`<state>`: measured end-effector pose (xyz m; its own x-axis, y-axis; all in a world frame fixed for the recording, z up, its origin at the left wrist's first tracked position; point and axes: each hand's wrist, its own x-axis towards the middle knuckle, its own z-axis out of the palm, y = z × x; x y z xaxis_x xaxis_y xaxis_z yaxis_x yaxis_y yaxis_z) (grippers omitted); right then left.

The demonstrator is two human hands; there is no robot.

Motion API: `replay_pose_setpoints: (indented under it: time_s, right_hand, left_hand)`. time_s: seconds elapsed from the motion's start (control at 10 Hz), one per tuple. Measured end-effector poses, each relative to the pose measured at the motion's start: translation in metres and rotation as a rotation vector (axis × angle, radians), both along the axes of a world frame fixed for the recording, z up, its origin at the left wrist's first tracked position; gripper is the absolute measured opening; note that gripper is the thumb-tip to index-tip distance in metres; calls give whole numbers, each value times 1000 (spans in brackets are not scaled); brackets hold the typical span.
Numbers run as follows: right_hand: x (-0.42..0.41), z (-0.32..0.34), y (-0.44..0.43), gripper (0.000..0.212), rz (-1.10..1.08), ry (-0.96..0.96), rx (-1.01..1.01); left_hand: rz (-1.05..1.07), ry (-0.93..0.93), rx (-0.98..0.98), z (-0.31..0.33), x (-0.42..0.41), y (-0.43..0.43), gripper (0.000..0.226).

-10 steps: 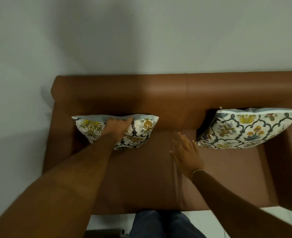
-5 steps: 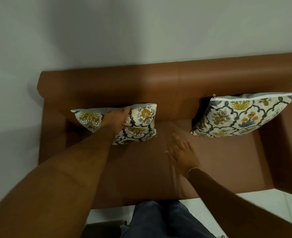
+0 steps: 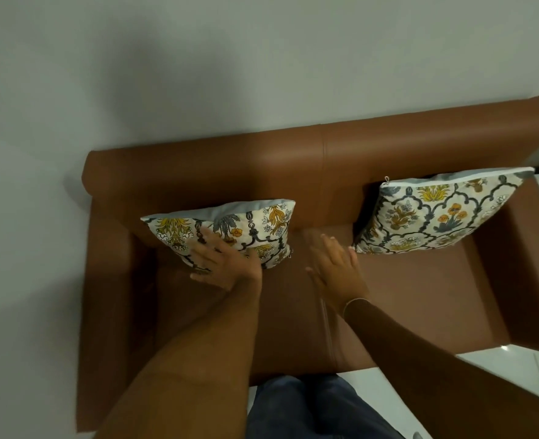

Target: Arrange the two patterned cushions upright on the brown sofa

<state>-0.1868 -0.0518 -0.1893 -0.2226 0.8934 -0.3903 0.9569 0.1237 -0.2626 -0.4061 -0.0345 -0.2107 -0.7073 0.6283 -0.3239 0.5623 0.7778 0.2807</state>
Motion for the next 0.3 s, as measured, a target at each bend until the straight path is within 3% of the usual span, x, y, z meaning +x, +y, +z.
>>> replay_pose_setpoints:
  time_s: [0.1, 0.2, 0.3]
  right_hand:
    - [4, 10, 4, 55, -59, 1, 140]
    - [5, 37, 12, 56, -97, 30, 266]
    - [6, 55, 22, 61, -100, 51, 369]
  left_hand:
    - [-429, 164, 73, 15, 19, -12, 120]
    - [-750, 251, 158, 41, 37, -22, 111]
    - [-800, 265, 247, 57, 54, -19, 104]
